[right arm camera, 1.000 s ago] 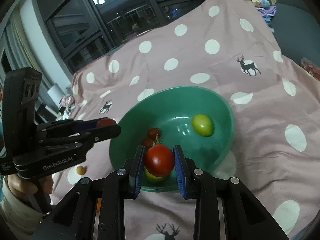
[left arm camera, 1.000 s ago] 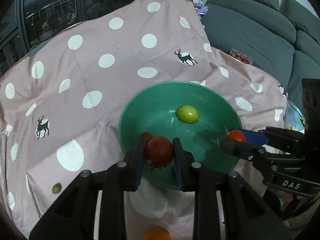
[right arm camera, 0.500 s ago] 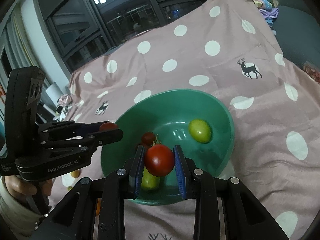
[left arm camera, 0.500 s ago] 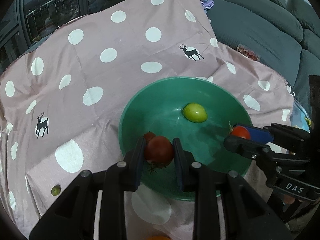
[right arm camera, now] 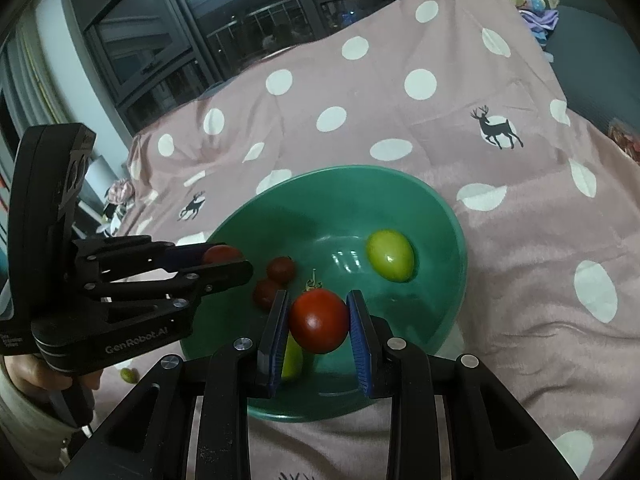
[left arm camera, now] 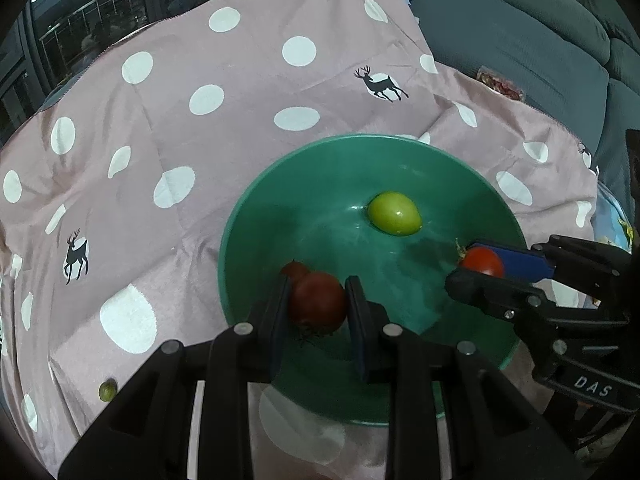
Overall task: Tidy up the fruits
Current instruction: 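Lower both tomatoes into the green bowl and open both grippers, then withdraw both grippers from the bowl toward the yellow round fruits, then grasp a yellow round fruit with the right gripper while the left gripper grasps another, then carry both yellow fruits over the green bowl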
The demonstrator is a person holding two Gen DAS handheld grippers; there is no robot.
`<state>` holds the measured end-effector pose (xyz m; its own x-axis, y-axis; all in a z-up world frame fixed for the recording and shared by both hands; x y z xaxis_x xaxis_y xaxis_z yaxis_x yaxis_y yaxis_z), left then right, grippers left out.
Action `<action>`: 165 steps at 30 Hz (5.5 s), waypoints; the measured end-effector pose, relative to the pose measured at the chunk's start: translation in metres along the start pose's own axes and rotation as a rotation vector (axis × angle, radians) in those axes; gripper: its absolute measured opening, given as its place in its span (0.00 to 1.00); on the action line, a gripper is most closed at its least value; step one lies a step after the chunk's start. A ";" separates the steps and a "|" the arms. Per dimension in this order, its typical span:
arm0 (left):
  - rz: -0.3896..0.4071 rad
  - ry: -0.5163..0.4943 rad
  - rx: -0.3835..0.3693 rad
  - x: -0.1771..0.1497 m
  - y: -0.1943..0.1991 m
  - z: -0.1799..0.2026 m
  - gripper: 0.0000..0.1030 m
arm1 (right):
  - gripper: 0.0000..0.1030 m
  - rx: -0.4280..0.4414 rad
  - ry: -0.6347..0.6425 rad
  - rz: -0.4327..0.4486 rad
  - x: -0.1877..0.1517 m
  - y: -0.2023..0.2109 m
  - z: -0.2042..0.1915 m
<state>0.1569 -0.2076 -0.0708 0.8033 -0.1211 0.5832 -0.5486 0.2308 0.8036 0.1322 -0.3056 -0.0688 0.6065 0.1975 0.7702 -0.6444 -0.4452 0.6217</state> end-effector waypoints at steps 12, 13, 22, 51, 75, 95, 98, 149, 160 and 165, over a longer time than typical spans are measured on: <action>-0.030 -0.020 0.013 -0.004 -0.012 0.004 0.26 | 0.30 -0.005 0.027 -0.027 0.001 -0.008 -0.004; -0.031 -0.017 0.014 -0.004 -0.013 0.003 0.26 | 0.30 -0.005 0.026 -0.029 0.000 -0.009 -0.005; -0.034 -0.019 0.018 -0.005 -0.015 0.003 0.26 | 0.30 -0.008 0.029 -0.033 0.000 -0.009 -0.006; 0.082 0.152 0.007 -0.026 0.061 -0.030 0.99 | 0.59 -0.034 -0.045 0.035 -0.003 0.034 -0.014; 0.140 0.602 0.201 -0.141 0.151 -0.220 0.99 | 0.60 0.178 0.212 -0.028 -0.003 0.010 -0.153; 0.110 0.455 0.119 -0.140 0.108 -0.231 0.76 | 0.60 0.282 0.400 -0.221 -0.033 -0.063 -0.236; 0.100 0.426 0.111 -0.132 0.099 -0.230 0.74 | 0.60 0.282 0.405 -0.228 -0.030 -0.072 -0.241; 0.004 0.359 0.053 -0.118 0.064 -0.226 0.28 | 0.28 0.293 0.364 -0.260 -0.027 -0.097 -0.236; 0.057 0.365 0.024 -0.115 0.096 -0.194 0.28 | 0.28 0.227 0.290 -0.182 -0.018 -0.052 -0.194; 0.067 0.367 0.021 -0.114 0.105 -0.183 0.28 | 0.28 0.228 0.283 -0.152 -0.012 -0.037 -0.190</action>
<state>0.0503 0.0073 -0.0753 0.7929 0.2490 0.5561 -0.6045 0.2062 0.7695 0.0600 -0.1252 -0.0743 0.5140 0.4954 0.7003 -0.4180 -0.5683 0.7088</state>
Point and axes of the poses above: each gripper's, at about its wrist camera, not at the fingertips, and y roughly against the way its jaws point, z to its right, x to its top, the point moved 8 cm from there along -y, roughly the way its jaws point, and after that the axes turned 14 degrees about y, right-handed, at the moved point
